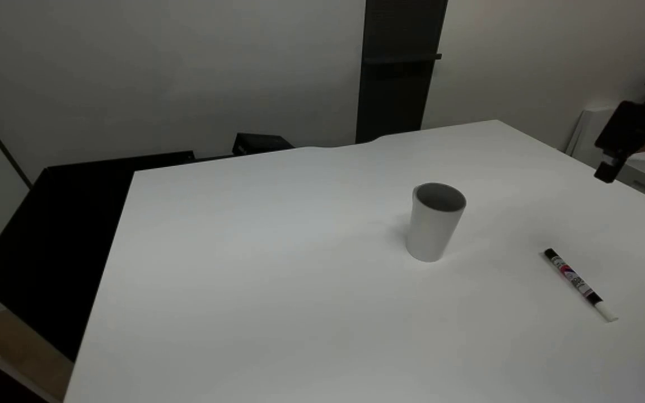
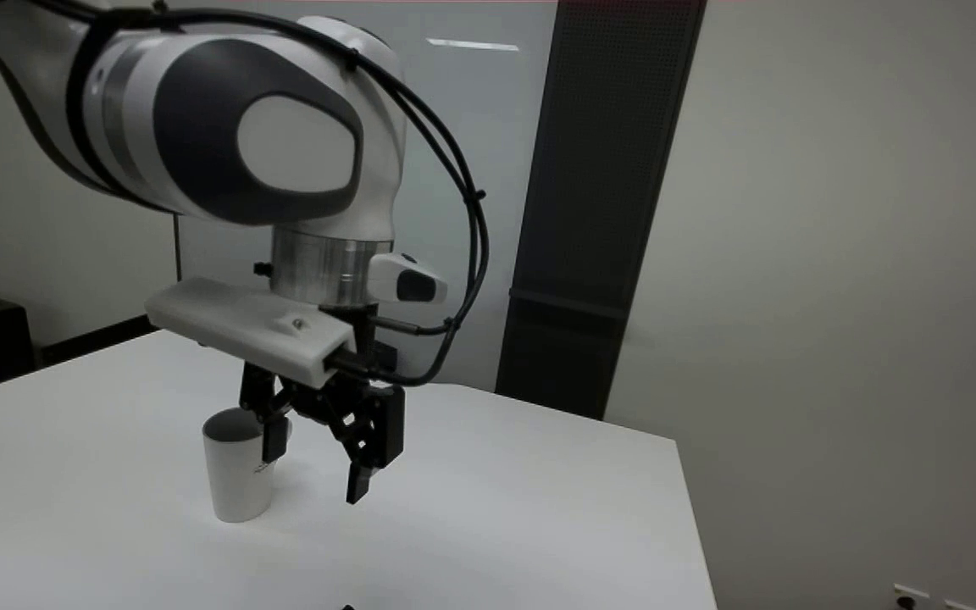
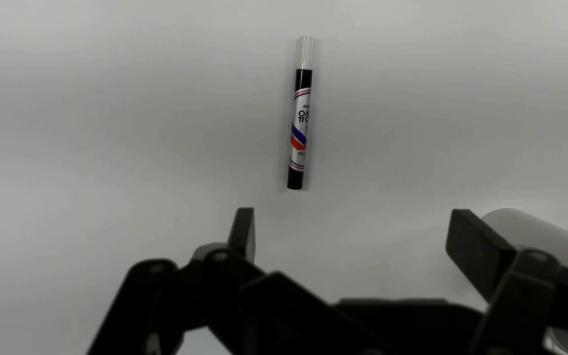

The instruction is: Put the pen in the mug

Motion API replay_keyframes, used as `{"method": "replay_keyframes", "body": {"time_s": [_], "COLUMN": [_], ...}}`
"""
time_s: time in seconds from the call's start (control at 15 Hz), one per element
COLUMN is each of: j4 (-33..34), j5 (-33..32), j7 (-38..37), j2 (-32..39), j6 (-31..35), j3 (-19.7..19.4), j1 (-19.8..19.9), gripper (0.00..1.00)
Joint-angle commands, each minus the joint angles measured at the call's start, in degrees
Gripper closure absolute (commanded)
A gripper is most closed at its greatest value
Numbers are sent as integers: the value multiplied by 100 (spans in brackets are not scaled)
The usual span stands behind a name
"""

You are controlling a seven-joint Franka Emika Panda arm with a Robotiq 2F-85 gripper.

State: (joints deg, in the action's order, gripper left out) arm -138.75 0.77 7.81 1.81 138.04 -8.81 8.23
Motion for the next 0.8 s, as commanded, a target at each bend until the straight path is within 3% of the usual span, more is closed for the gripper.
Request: {"method": "replay_keyframes", "body": {"time_s": [0.0, 0.73], "j4": [-477, -610], "j5": [102, -56], "j7": [-67, -88], "j2": [33, 355], "j6": [806, 865], "j3": [10, -17], "j1": [30, 52], "gripper": [0, 0]}}
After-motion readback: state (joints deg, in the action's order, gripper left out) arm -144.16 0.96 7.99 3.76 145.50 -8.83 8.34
